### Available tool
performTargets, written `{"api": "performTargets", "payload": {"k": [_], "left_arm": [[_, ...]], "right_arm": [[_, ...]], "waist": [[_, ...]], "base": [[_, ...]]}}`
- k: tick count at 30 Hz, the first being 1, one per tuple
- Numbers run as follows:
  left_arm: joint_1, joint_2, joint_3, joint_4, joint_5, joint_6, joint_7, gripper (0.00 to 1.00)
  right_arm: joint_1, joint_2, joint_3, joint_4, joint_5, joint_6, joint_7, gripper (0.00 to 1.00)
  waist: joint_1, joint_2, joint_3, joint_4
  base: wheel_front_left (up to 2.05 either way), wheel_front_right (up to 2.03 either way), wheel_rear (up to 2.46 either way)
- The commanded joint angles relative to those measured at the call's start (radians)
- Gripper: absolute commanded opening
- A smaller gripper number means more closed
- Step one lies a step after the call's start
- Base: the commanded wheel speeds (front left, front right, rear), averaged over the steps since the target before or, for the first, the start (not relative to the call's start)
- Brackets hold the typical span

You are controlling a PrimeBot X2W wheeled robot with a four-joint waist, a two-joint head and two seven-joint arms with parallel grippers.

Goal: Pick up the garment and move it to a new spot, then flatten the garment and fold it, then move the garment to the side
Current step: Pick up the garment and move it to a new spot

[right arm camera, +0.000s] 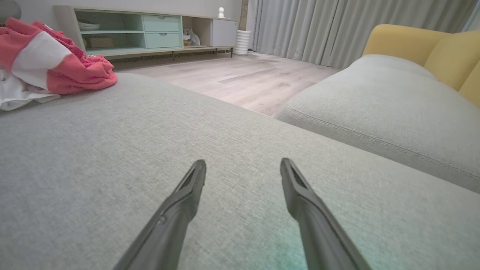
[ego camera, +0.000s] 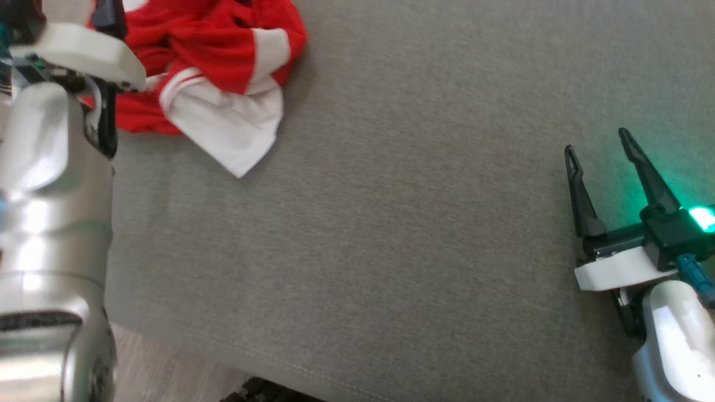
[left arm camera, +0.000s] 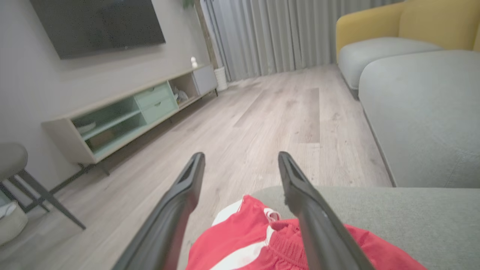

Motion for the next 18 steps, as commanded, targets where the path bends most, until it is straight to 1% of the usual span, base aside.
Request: {"api": "performTargets", "payload": {"k": [1,4,7,8,9,10,12,13,14,15,16,17,18], "left_arm": [[-0.045,0.058,0.025,-0.001,-0.005,-0.003,0.007,1.0],[-0.115,0.062,0.016,0.118,-0.011,-0.009,0.034,1.0],[-0.166,0.062,0.001,0.206,-0.01,-0.012,0.047,1.0],[-0.179,0.063,-0.005,0.235,-0.007,-0.012,0.063,1.0],[-0.191,0.066,-0.009,0.265,-0.003,-0.002,0.082,1.0],[-0.202,0.07,-0.009,0.296,0.0,0.019,0.107,1.0],[-0.218,0.076,0.006,0.338,-0.006,0.099,0.15,1.0],[-0.222,0.076,0.01,0.35,-0.007,0.132,0.166,1.0],[-0.222,0.076,0.01,0.36,-0.006,0.156,0.187,1.0],[-0.223,0.075,0.01,0.367,-0.007,0.17,0.207,1.0],[-0.224,0.072,0.01,0.372,-0.009,0.175,0.226,1.0],[-0.224,0.07,0.006,0.377,-0.008,0.173,0.244,0.48],[-0.225,0.071,0.001,0.379,-0.007,0.168,0.257,0.0]], "right_arm": [[-0.002,-0.01,0.022,-0.031,-0.002,-0.001,-0.01,1.0],[-0.008,-0.015,0.008,-0.046,-0.003,-0.001,-0.01,1.0],[-0.012,-0.022,-0.006,-0.062,-0.004,-0.001,-0.01,1.0],[-0.014,-0.025,-0.01,-0.067,-0.004,-0.001,-0.01,1.0],[-0.017,-0.027,-0.016,-0.073,-0.006,-0.001,-0.01,1.0],[-0.019,-0.028,-0.022,-0.078,-0.007,-0.001,-0.01,1.0],[-0.023,-0.031,-0.03,-0.086,-0.009,-0.001,-0.01,1.0],[-0.024,-0.03,-0.031,-0.087,-0.01,-0.001,-0.01,1.0],[-0.025,-0.028,-0.031,-0.086,-0.011,-0.001,-0.01,1.0],[-0.028,-0.026,-0.031,-0.084,-0.01,-0.001,-0.01,1.0],[-0.033,-0.021,-0.031,-0.082,-0.008,-0.001,-0.01,1.0],[-0.037,-0.016,-0.034,-0.081,-0.005,-0.001,-0.01,1.0],[-0.042,-0.012,-0.036,-0.079,-0.004,-0.001,-0.01,1.0]], "waist": [[-0.0002,0.0,0.045,-0.041],[-0.0002,0.0,0.087,-0.059],[-0.0002,0.0,0.129,-0.069],[-0.0002,0.0,0.143,-0.071],[-0.0002,0.0,0.154,-0.072],[-0.0002,0.0,0.165,-0.072],[-0.0002,0.0,0.18,-0.071],[-0.0002,0.0,0.183,-0.07],[-0.0002,0.0,0.184,-0.07],[-0.0002,0.0,0.185,-0.07],[-0.0002,0.0,0.184,-0.069],[-0.0002,0.0,0.181,-0.069],[-0.0002,0.0,0.179,-0.07]], "base": [[0.0,0.0,0.0],[0.0,0.0,0.0],[0.0,0.0,0.0],[0.0,0.0,0.0],[0.0,0.0,0.0],[0.0,0.0,0.0],[0.0,0.0,0.0],[0.0,0.0,0.0],[0.0,0.0,0.0],[0.0,0.0,0.0],[0.0,0.0,0.0],[0.0,0.0,0.0],[0.0,0.0,0.0]]}}
